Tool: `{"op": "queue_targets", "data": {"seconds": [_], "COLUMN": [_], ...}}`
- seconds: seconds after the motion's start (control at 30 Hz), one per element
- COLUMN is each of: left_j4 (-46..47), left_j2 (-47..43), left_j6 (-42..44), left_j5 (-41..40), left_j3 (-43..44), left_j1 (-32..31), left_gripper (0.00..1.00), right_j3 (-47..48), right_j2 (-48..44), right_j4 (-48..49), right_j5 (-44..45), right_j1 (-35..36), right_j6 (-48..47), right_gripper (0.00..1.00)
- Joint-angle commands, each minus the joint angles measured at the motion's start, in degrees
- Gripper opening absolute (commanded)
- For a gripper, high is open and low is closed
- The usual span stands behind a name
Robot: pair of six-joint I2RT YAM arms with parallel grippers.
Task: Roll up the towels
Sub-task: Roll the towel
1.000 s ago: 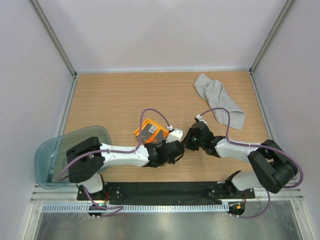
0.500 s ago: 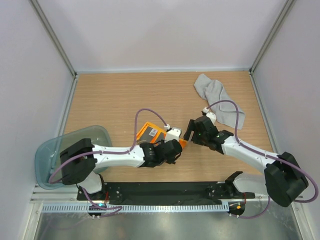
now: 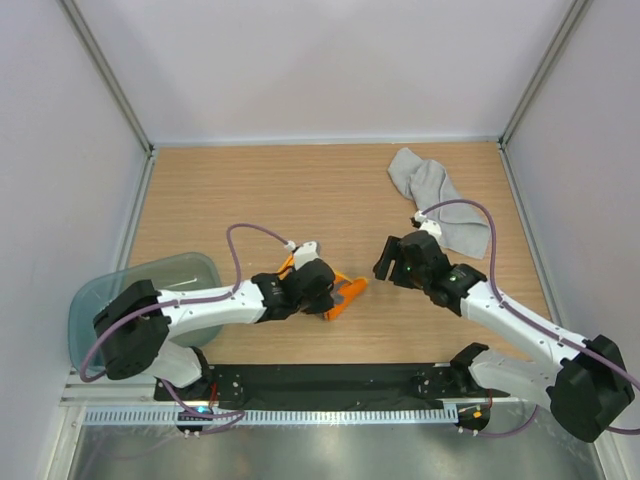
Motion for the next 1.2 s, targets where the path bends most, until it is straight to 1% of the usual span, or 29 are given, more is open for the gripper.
{"op": "queue_targets", "data": {"seconds": [0.0, 0.1, 0.23, 0.33, 0.37, 0.43, 0.47, 0.57, 0.6, 0.73, 0.83, 0.93, 1.17], "left_j4": [-0.9, -1.4, -1.1, -1.1, -1.1, -1.1, -1.1, -1.2, -1.2, -1.3, -1.3, -1.3, -1.8], "left_j2": [-1.2, -1.1, -0.3, 0.6, 0.9, 1.5, 1.7, 2.1, 2.2, 2.4, 2.8, 3.2, 3.0], "left_j6": [-7.9, -10.2, -12.2, -13.2, -13.8, -14.4, -14.6, -14.8, -15.0, -15.0, -14.7, -14.6, -13.2], "left_j5": [4.8, 5.9, 7.6, 8.5, 8.6, 9.4, 9.6, 10.1, 10.1, 10.3, 10.5, 10.6, 11.0], "left_j3": [-3.1, -4.7, -6.0, -6.5, -6.6, -6.9, -7.0, -7.3, -7.4, -7.6, -7.7, -7.6, -7.5], "left_j1": [3.2, 4.5, 5.4, 5.7, 5.8, 6.4, 6.8, 7.3, 7.4, 7.8, 8.0, 7.9, 8.3], "left_gripper": [0.01, 0.01, 0.01, 0.01, 0.00, 0.00, 0.00, 0.00, 0.01, 0.00, 0.00, 0.00, 0.01], "right_j3": [1.3, 0.9, -0.8, -1.9, -2.1, -2.5, -2.8, -4.4, -5.0, -8.0, -9.1, -9.3, -9.4], "right_j2": [-1.7, -1.4, -0.8, 0.4, 1.0, 2.5, 3.0, 4.9, 5.4, 8.6, 13.2, 16.0, 21.1], "right_j4": [3.1, 5.6, 12.2, 17.2, 18.2, 21.0, 22.0, 27.2, 28.3, 32.9, 35.9, 39.1, 38.9], "right_j5": [-4.8, -7.4, -14.3, -18.6, -20.0, -21.1, -22.2, -23.7, -24.3, -23.3, -23.4, -23.2, -17.0], "right_j1": [0.1, 0.4, 1.1, 2.4, 3.0, 4.5, 4.8, 6.1, 6.4, 6.6, 6.5, 6.5, 6.4], "right_j6": [-1.8, -2.2, -2.1, -1.4, -1.3, -1.0, -0.7, 0.1, 0.9, 1.9, 1.9, 2.0, 2.9], "right_gripper": [0.73, 0.71, 0.69, 0.60, 0.53, 0.44, 0.38, 0.26, 0.24, 0.21, 0.21, 0.20, 0.18]}}
